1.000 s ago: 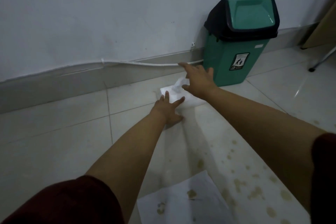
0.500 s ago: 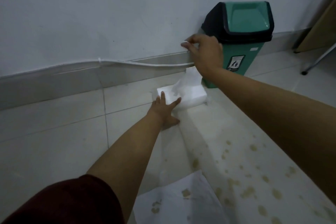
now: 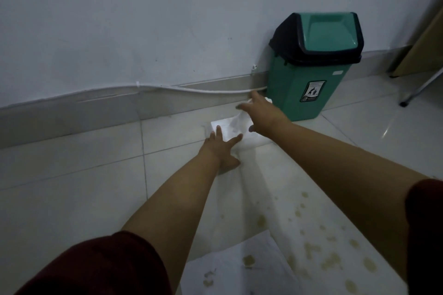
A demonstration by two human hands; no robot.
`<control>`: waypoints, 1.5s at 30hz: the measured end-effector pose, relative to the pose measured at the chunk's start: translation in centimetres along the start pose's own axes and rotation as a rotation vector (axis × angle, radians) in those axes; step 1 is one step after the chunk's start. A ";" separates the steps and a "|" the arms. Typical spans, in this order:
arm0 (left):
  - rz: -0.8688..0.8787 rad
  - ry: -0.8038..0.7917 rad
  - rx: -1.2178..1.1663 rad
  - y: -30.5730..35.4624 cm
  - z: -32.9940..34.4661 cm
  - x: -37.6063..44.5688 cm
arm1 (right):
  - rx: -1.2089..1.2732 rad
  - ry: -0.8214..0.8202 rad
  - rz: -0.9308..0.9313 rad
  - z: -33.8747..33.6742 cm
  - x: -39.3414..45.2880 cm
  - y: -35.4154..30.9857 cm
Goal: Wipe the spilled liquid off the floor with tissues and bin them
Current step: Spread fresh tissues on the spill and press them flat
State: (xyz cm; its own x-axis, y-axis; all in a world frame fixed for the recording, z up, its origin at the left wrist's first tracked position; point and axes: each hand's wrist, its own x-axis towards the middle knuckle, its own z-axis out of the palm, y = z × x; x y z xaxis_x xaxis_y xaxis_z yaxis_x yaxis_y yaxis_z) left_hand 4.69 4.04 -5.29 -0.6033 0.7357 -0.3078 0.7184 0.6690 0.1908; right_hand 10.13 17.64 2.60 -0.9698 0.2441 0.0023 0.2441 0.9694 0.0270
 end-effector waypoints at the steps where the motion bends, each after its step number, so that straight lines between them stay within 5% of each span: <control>1: 0.002 0.001 -0.004 0.1 0.1 0.0 | -0.038 -0.006 0.009 0.4 -0.1 -0.1; 9: 0.095 0.214 0.085 -0.2 1.3 -0.6 | 0.101 0.142 0.026 0.3 -0.2 -0.2; 20: -0.063 0.033 0.194 0.8 -0.3 -0.2 | 0.500 0.651 0.071 -7.1 0.1 2.9; 25: 0.007 0.201 0.156 1.0 -0.7 -0.3 | 0.596 0.744 0.011 -9.3 -0.9 3.3; 28: 0.042 0.425 -0.355 1.5 -0.4 -1.4 | 0.685 0.713 -0.024 -8.7 -2.9 3.0; 31: -0.099 0.589 -0.800 2.4 -0.2 -3.2 | 0.712 0.661 -0.010 -8.0 -5.3 2.5; 35: -0.079 0.482 -1.134 2.5 -0.4 -6.5 | 0.752 0.470 0.082 -6.7 -9.0 1.2; 45: -0.005 0.061 -1.296 1.3 -1.0 -15.8 | 1.110 -0.149 0.278 -5.4 -17.9 -1.7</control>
State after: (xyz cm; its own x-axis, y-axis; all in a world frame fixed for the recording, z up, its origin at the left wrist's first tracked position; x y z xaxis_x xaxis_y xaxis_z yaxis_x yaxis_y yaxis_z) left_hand 14.84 -6.58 0.71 -0.6442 0.7135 -0.2755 -0.1199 0.2615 0.9577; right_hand 27.07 11.51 7.95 -0.8897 0.3822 -0.2496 0.3903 0.3532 -0.8502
